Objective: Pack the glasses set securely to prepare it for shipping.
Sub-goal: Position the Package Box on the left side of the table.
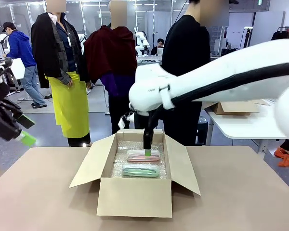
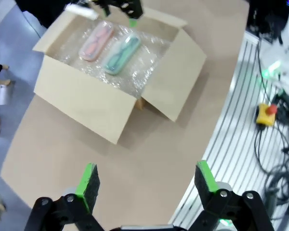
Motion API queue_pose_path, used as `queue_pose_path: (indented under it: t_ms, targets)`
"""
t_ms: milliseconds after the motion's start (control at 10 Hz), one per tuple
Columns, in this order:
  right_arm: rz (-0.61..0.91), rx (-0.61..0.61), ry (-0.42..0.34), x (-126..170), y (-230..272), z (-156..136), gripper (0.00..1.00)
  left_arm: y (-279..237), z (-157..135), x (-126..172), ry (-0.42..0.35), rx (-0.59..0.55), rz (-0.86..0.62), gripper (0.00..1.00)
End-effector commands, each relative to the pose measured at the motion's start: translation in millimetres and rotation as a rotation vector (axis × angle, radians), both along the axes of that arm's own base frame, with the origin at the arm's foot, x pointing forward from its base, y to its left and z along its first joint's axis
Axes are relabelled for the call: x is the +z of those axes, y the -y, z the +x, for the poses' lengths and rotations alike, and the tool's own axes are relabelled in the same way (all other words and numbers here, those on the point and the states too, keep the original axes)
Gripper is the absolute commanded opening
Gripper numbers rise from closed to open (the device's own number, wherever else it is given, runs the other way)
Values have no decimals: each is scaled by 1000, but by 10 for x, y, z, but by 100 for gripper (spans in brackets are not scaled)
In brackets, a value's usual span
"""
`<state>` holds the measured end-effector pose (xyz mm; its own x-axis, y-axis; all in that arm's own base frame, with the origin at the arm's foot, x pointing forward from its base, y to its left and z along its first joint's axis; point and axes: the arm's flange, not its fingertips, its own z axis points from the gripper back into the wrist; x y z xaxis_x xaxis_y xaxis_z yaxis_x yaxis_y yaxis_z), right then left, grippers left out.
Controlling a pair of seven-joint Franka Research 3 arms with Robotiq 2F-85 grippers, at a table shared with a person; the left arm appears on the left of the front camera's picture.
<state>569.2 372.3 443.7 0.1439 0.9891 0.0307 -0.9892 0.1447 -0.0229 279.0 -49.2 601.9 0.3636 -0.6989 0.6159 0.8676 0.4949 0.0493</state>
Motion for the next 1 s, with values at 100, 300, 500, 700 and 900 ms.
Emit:
queue_pose_path:
  t_ms: [100,300,500,700,900]
  targets:
    - [137,-34,79,309,829,-539,100,-141,647,-62,-117,197,-199,100]
    - [171,-176,145,491,1336,-754,100,-216,1012,-260,-250,289,-237,100]
    - [248,-325,176,553,1852,-961,100,-231,1273,-435,-335,382,-234,100]
    - [321,-532,188,514,2472,-1223,100,-234,1522,-601,-396,450,-210,100]
    - [393,-672,187,439,2943,-1384,100,-214,1653,-701,-435,469,-194,100]
